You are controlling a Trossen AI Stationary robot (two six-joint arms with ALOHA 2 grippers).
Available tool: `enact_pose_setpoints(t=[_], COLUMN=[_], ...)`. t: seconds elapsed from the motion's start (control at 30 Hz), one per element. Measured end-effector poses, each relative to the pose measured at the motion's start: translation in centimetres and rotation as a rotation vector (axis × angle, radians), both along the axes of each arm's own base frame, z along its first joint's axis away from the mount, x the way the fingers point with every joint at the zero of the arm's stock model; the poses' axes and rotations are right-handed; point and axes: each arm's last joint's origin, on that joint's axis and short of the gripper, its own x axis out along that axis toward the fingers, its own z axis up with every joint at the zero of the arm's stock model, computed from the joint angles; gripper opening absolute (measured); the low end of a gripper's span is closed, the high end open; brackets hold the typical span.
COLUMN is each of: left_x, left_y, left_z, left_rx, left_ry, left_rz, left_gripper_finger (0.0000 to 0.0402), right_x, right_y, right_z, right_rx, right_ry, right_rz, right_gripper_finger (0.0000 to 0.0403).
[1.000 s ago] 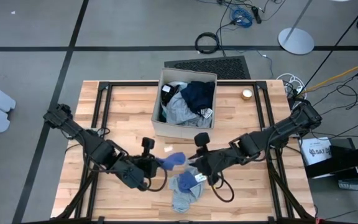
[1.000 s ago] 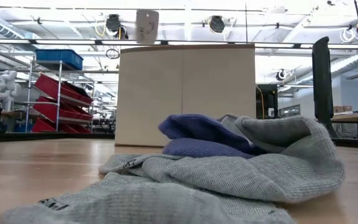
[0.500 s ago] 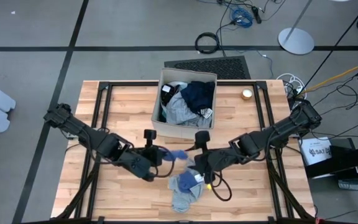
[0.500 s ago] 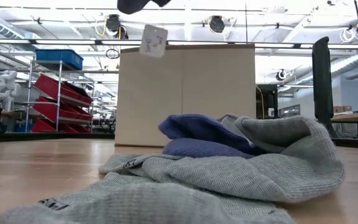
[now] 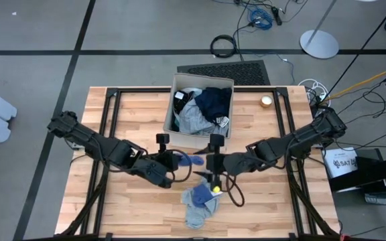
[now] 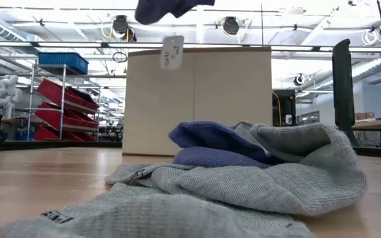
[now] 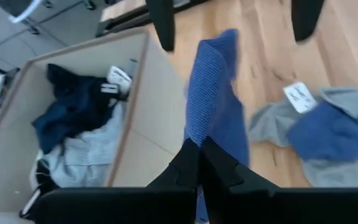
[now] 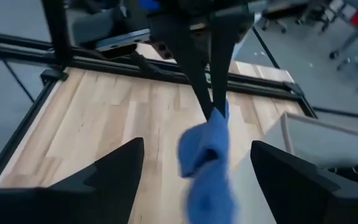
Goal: Sort clothes
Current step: Put the top blue sock into the laundry bin
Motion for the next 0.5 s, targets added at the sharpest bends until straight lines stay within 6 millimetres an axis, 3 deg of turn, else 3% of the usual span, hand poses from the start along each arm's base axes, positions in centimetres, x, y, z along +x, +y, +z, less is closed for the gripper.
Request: enact_pose_setpoints(t=[0.3,0.5], left_x=[0.4,0.4], left_y=[0.2,0.2], left_z=[0.3,0.3], left_rx=[0.019,0.018], left_ry=[-0.043,-0.045], left_rz=[0.021,0.021], left_gripper_finger=[0.0008,0.0008], right_x=[1.0,1.6], right_y=[-1.7,-2.2], right_z=[-0.7,-1.5], right_rx=[0.035,0.011], right_ry=[0.021,0.051], right_rz=[-0.079,-0.101], right_gripper_finger=[0.028,0.024])
